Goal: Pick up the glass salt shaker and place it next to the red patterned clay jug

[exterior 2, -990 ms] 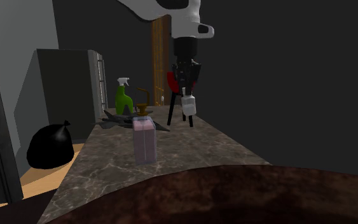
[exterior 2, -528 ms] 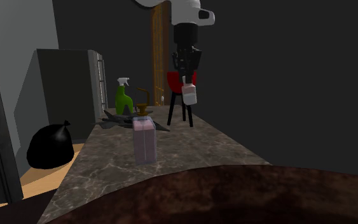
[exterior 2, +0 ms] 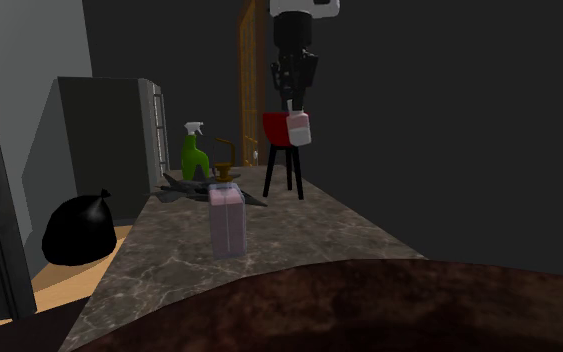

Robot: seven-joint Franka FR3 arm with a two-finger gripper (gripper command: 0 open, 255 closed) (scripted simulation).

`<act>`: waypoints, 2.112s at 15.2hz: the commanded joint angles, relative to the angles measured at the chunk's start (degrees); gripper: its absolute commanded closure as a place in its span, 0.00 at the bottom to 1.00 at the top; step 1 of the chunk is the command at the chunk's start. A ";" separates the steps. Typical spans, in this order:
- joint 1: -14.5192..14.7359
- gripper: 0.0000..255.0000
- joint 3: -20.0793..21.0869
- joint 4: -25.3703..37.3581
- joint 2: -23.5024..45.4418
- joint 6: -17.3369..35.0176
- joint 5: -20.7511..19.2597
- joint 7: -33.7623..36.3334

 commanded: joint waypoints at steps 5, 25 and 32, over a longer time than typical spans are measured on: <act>0.03 1.00 0.02 6.42 1.20 -5.24 -0.01 0.07; -4.55 1.00 -2.63 13.73 -1.33 -15.10 0.38 -7.05; -9.43 1.00 -6.62 5.59 -7.61 -13.25 0.22 -15.98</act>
